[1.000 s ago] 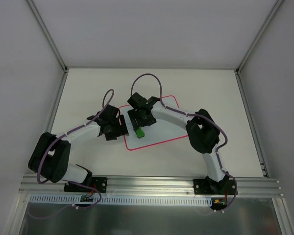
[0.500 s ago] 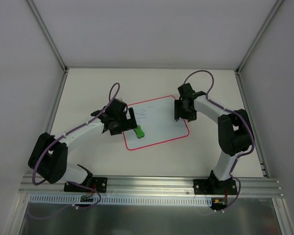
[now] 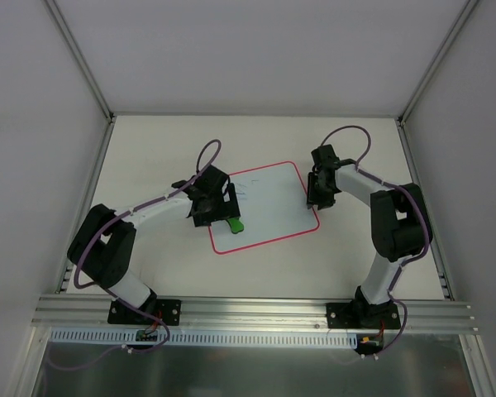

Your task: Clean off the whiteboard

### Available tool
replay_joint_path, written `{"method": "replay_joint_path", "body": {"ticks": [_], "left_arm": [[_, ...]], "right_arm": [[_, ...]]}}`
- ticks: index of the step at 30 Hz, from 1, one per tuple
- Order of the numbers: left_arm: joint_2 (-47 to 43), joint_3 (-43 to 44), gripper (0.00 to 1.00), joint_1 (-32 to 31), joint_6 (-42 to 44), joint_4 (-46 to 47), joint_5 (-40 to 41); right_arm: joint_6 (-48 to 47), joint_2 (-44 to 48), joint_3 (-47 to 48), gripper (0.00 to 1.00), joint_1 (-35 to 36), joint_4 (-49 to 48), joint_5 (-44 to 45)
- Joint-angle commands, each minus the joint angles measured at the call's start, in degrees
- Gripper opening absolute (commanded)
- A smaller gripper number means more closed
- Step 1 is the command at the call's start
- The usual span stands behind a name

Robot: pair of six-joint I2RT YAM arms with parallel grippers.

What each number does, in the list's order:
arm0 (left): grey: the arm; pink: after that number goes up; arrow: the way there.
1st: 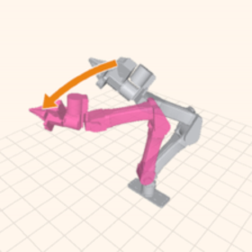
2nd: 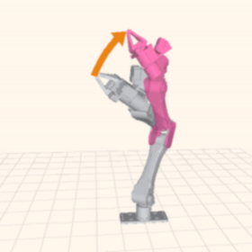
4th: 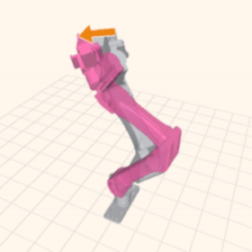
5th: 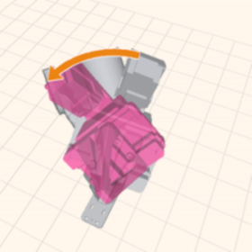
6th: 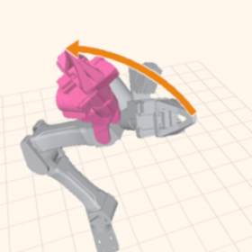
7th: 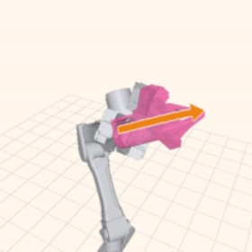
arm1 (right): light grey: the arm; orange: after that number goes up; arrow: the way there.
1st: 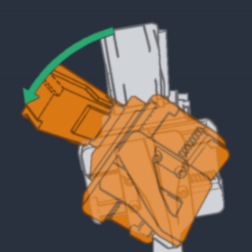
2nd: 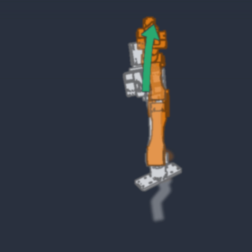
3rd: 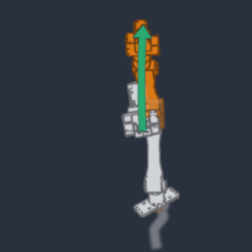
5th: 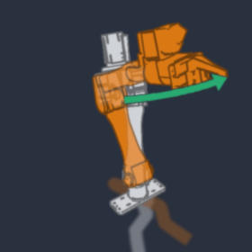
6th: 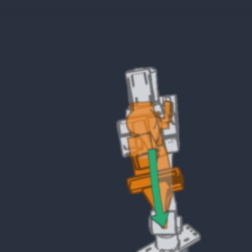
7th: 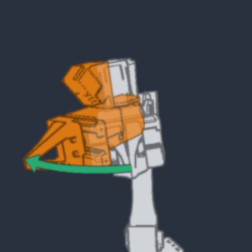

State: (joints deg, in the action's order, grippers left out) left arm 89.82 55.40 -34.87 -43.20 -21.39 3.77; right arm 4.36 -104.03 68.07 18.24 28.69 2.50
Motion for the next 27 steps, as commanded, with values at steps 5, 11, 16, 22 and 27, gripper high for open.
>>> {"method": "replay_joint_path", "body": {"ticks": [5,11,16,22,27], "left_arm": [[1.93,2.70,0.95,-1.78,-0.13,-1.29,1.68],[2.11,2.44,0.95,-1.78,0.04,-1.55,1.85],[1.94,2.00,0.94,-1.86,0.05,-1.82,1.85],[2.29,1.38,0.91,-1.78,-0.13,-2.25,2.56],[2.73,1.47,0.86,-1.95,-0.22,-2.96,4.75]], "right_arm": [[1.44,-0.03,-2.16,0.36,-0.22,-1.00,-1.79],[3.46,0.05,-3.47,0.21,0.56,-1.00,-8.65],[4.60,1.72,-6.28,0.13,3.38,-1.00,-7.17],[7.24,4.18,-9.27,0.03,7.86,-1.53,0.37],[9.44,3.75,-10.33,0.00,11.03,-2.93,2.51]]}}
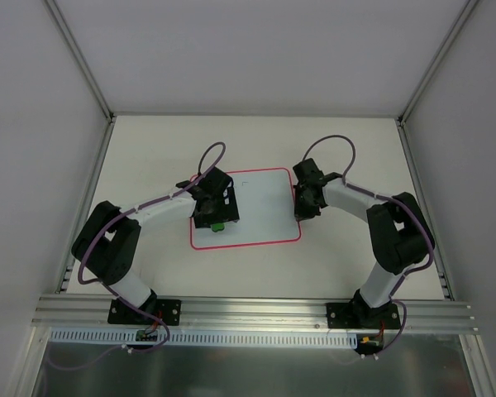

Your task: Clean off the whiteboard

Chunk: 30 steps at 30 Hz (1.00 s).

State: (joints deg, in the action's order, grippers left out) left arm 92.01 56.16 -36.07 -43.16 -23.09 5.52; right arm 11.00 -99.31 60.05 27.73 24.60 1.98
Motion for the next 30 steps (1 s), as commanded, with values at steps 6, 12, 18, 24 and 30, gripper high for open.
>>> {"method": "replay_joint_path", "body": {"ticks": [6,12,18,24,30], "left_arm": [[0.10,2.72,0.83,-0.58,0.79,-6.16,10.82],[2.38,5.36,0.77,-0.22,0.97,-7.58,13.03],[5.81,7.65,0.65,0.30,0.79,-7.67,11.53],[6.60,7.82,0.53,0.39,0.71,-7.67,11.62],[7.05,7.74,0.46,0.48,0.79,-7.67,11.62]], "right_arm": [[3.06,-1.77,-2.66,0.00,2.33,0.54,3.47],[3.23,-1.86,-3.18,0.00,2.33,-0.25,3.38],[3.06,-1.94,-3.54,0.01,2.42,-0.52,3.29],[3.06,-1.68,-4.42,0.00,2.42,-1.13,3.12],[2.97,-2.03,-4.42,0.00,2.42,-1.22,2.68]]}}
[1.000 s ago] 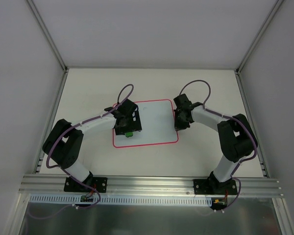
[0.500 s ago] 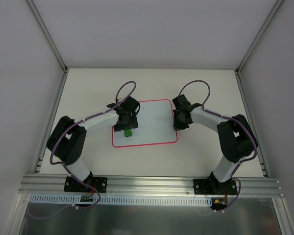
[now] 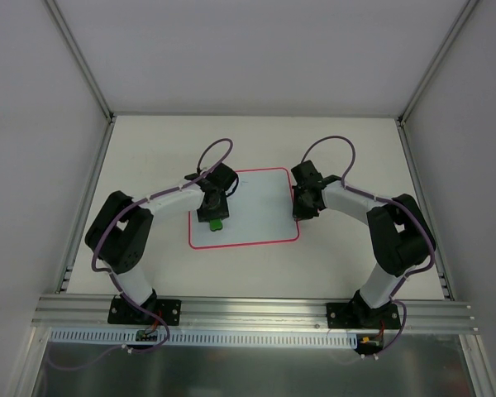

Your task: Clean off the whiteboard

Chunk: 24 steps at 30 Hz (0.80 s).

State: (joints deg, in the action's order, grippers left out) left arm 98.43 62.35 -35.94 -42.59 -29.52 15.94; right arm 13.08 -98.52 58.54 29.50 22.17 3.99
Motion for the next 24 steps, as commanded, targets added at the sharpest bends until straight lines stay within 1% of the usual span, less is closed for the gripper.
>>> {"method": "replay_joint_path", "body": {"ticks": [1,2,3,5,6,9,10,12,13,14,16,17,19,22,24], "left_arm": [[0.79,1.55,0.45,0.35,0.31,-1.24,1.19],[0.80,1.38,0.45,0.35,0.40,-1.24,1.28],[0.88,1.29,0.41,0.35,0.49,-1.24,1.28],[0.97,1.02,0.38,0.52,0.49,-1.33,1.11],[0.97,0.85,0.32,0.70,0.49,-1.24,1.02],[0.80,0.06,0.22,1.23,0.75,-1.24,1.02],[0.80,-0.12,0.12,1.92,1.01,-1.24,1.02],[0.62,-0.82,0.05,3.07,1.98,-1.24,1.54],[0.18,-1.26,0.02,4.73,2.33,-1.24,2.15],[-0.08,-1.87,0.00,5.79,2.77,-1.33,2.51],[-0.35,-2.32,0.00,8.16,4.26,-1.24,3.21],[-0.26,-2.32,0.00,10.61,5.49,-1.24,3.91],[0.26,-1.79,0.00,12.73,7.07,-1.24,3.92],[2.28,0.66,0.00,14.23,9.62,-1.24,3.75],[3.78,3.12,0.00,14.06,10.15,-1.24,0.95]], "right_arm": [[0.98,-2.82,-2.82,0.00,0.65,1.21,0.67],[0.89,-2.90,-2.82,0.00,0.65,1.29,0.76],[0.89,-2.91,-2.82,0.00,0.65,1.29,0.76],[0.89,-2.99,-2.82,0.00,0.65,1.29,0.67],[0.89,-3.17,-2.82,0.00,0.74,1.29,0.67],[0.98,-3.34,-2.91,0.00,0.65,1.21,0.67],[0.98,-3.43,-2.91,0.00,0.65,1.29,0.67],[1.07,-3.52,-3.00,0.00,0.65,1.29,1.19],[1.07,-3.61,-3.08,0.00,0.65,1.38,1.28],[1.07,-3.61,-3.17,0.00,0.65,1.47,1.37],[0.98,-3.61,-3.26,0.00,0.65,1.38,1.55],[0.89,-3.52,-3.35,0.01,0.65,1.55,1.81],[0.81,-3.61,-3.26,0.00,0.65,1.56,1.90],[0.72,-3.87,-3.00,0.00,0.65,1.56,1.81],[0.63,-4.05,-2.82,0.00,0.65,1.56,1.64]]}}
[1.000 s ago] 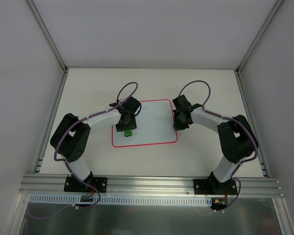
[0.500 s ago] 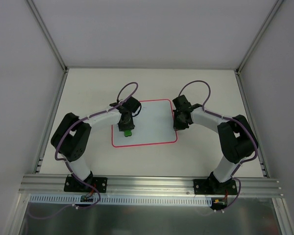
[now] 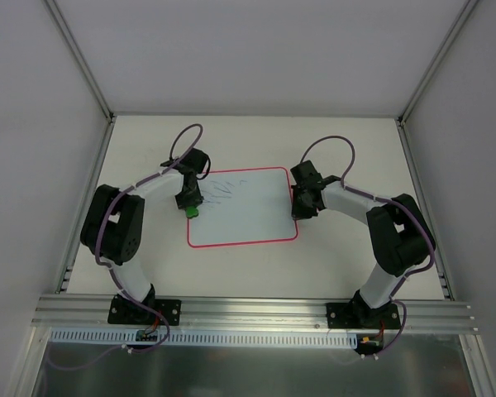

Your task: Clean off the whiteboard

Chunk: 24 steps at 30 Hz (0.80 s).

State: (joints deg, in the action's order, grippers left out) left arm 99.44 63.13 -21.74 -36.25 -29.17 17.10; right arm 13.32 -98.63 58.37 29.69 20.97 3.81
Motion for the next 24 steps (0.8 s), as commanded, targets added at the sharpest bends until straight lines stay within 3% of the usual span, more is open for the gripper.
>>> {"method": "replay_joint_path", "body": {"ticks": [1,11,16,20,24], "left_arm": [[4.69,3.30,0.00,-0.41,3.82,-1.59,-0.75],[16.13,15.43,0.00,-10.95,4.96,-2.38,-4.87],[18.34,16.58,0.00,-13.15,4.87,-2.74,-5.85],[16.41,14.83,0.00,-10.62,5.05,-3.79,-2.25],[13.94,14.21,0.00,-2.27,6.97,-4.84,-3.04]], "right_arm": [[0.39,-4.03,-2.56,0.00,0.45,2.76,1.72],[0.21,-4.20,-2.38,0.00,0.45,2.67,1.72],[0.21,-4.20,-2.38,0.00,0.45,2.76,1.64],[0.04,-4.20,-2.47,0.00,0.45,2.76,1.46],[0.04,-3.94,-2.65,0.00,0.45,2.67,1.98]]}}
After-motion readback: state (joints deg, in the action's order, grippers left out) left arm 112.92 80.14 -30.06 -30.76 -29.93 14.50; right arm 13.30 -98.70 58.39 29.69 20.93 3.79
